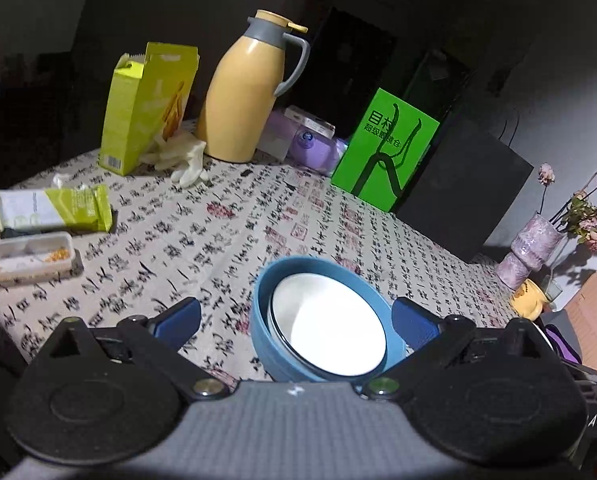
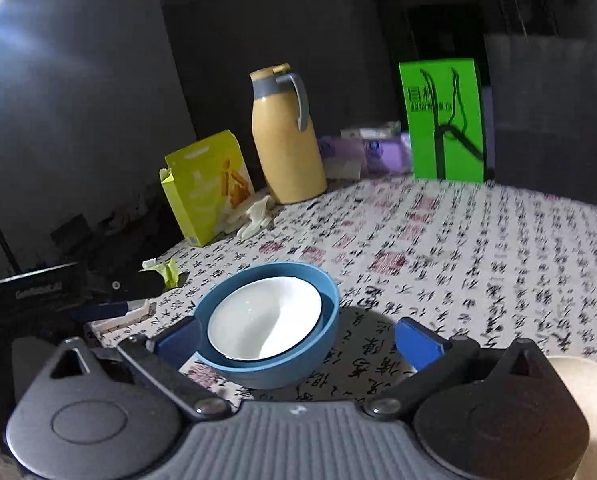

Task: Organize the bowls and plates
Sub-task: 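Pull both open tools back from the nested bowls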

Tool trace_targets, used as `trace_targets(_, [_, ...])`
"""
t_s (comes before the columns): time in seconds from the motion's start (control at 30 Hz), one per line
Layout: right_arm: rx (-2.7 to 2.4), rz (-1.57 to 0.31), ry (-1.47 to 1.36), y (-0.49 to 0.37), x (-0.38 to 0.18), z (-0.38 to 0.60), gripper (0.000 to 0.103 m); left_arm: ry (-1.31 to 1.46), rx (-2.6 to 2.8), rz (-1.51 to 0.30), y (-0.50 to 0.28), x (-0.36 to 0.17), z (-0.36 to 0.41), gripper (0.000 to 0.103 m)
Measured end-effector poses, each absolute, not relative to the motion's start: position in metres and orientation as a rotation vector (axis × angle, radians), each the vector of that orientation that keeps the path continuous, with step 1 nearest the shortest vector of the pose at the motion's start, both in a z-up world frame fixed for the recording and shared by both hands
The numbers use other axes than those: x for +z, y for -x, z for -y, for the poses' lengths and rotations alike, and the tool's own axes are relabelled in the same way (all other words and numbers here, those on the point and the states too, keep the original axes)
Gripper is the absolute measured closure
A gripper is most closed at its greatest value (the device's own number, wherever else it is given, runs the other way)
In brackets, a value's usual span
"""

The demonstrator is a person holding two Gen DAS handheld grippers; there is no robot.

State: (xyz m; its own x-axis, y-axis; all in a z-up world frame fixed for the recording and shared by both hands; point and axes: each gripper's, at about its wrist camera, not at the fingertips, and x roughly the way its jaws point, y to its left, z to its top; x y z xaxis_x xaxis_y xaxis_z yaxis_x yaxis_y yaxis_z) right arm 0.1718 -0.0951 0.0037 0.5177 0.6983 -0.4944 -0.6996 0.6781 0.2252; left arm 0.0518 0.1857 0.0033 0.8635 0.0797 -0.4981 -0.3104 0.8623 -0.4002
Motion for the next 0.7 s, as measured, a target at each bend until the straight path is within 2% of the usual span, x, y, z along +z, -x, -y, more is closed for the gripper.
trace_targets(0.5, [0.813,-0.535,-0.032,-0.149,-0.018,0.134,0.0,0.408,0.257,-0.304,-0.016,-0.016,-0.154,0.0])
trace_targets(0.7, [0.794,-0.512,-0.046,-0.142,-0.022,0.145,0.0,0.384,0.24,-0.289,-0.003,-0.029,-0.141,0.0])
